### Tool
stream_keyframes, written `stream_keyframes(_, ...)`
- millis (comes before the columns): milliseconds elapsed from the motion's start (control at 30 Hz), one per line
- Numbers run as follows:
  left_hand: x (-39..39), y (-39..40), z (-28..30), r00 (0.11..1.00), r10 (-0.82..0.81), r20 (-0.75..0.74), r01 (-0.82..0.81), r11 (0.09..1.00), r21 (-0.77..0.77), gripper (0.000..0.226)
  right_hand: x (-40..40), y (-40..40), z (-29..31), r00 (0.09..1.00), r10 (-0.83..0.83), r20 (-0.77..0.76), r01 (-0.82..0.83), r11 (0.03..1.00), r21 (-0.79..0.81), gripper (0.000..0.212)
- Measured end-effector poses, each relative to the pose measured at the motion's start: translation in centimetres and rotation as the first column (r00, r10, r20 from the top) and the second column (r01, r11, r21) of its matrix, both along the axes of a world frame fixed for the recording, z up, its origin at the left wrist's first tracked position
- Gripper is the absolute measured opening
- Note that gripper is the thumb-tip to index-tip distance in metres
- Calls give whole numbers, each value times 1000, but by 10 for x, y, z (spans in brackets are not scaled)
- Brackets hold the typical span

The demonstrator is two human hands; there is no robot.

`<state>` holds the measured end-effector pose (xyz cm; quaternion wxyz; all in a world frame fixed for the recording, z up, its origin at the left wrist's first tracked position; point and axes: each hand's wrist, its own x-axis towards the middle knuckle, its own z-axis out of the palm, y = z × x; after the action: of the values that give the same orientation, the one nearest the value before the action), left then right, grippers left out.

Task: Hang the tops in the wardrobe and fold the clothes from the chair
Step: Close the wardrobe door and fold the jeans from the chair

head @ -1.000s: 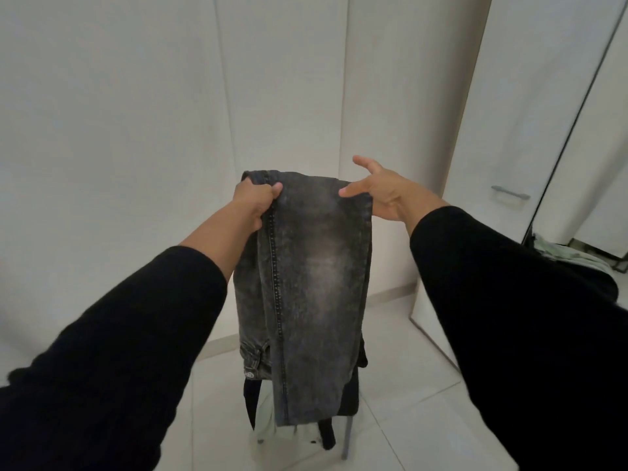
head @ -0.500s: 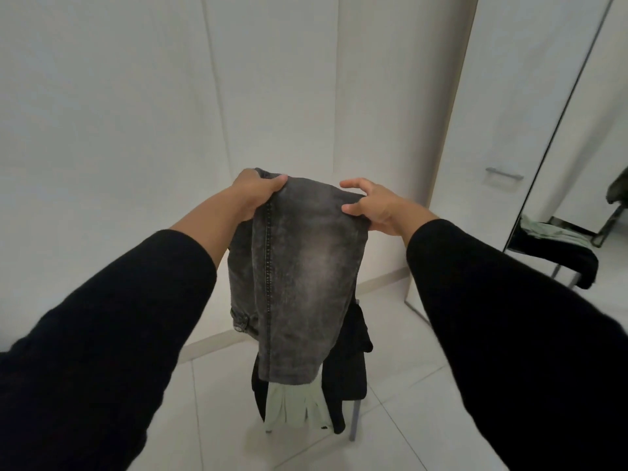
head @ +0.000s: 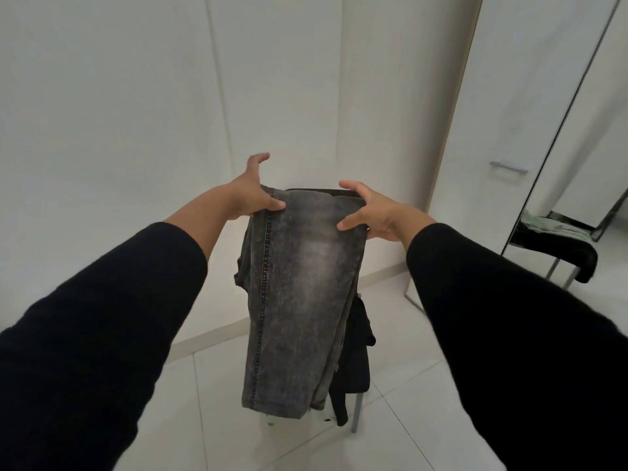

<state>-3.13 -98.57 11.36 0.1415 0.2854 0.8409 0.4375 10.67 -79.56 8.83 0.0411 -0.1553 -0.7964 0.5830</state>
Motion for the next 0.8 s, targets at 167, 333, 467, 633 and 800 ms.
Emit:
stream_keyframes(167, -1, 0, -6, 991, -61, -120, 51, 995, -87, 68, -2, -4, -3, 997, -62, 45, 43, 940, 339, 72)
stream_keyframes(333, 1, 1, -4, 882, -21, -471, -94, 971, -221, 47, -15, -8, -3, 983, -175, -56, 174, 787, 592, 38)
stream_keyframes(467, 2, 3, -1, 826, -37, -563, -140, 953, -269, 32, -19, -9, 5, 975, -201, -93, 209, 698, 685, 30)
stream_keyframes(633, -6, 6, 5, 756, -78, -650, -167, 937, -307, 31, -19, -1, 14, 974, -197, -115, 217, 653, 725, 22)
stream_keyframes(800, -17, 9, 13, 732, -187, -655, -143, 898, -416, 29, -24, 8, 23, 989, -131, -69, 145, 768, 624, 14)
